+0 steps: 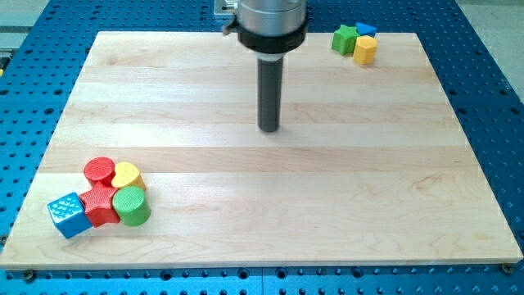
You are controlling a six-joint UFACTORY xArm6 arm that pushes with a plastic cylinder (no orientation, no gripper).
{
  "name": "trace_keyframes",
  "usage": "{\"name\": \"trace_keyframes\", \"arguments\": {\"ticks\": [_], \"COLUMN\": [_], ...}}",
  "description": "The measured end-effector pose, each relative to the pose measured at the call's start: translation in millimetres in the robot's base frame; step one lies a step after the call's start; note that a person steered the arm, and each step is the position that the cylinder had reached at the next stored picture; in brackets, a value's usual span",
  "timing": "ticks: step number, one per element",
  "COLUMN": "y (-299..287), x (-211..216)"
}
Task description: Push the hexagon towards the center of the board
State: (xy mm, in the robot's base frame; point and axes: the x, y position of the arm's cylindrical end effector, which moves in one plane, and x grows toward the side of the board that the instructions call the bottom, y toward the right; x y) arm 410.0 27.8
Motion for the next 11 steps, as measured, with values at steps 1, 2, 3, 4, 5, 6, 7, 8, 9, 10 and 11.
{"name": "trace_keyframes", "arguments": {"ticks": [1, 2, 3, 4, 5, 6, 7, 8, 9, 10, 11], "y": [77.2, 151.0, 196.6, 194.8, 159.0, 124.9, 177.9, 211.9, 216.2, 176.0, 85.7], "x": [-21.9, -58.6, -102.9, -130.8, -125.7, -108.3, -114.1, -155.6, -178.7, -175.3, -148.8]}}
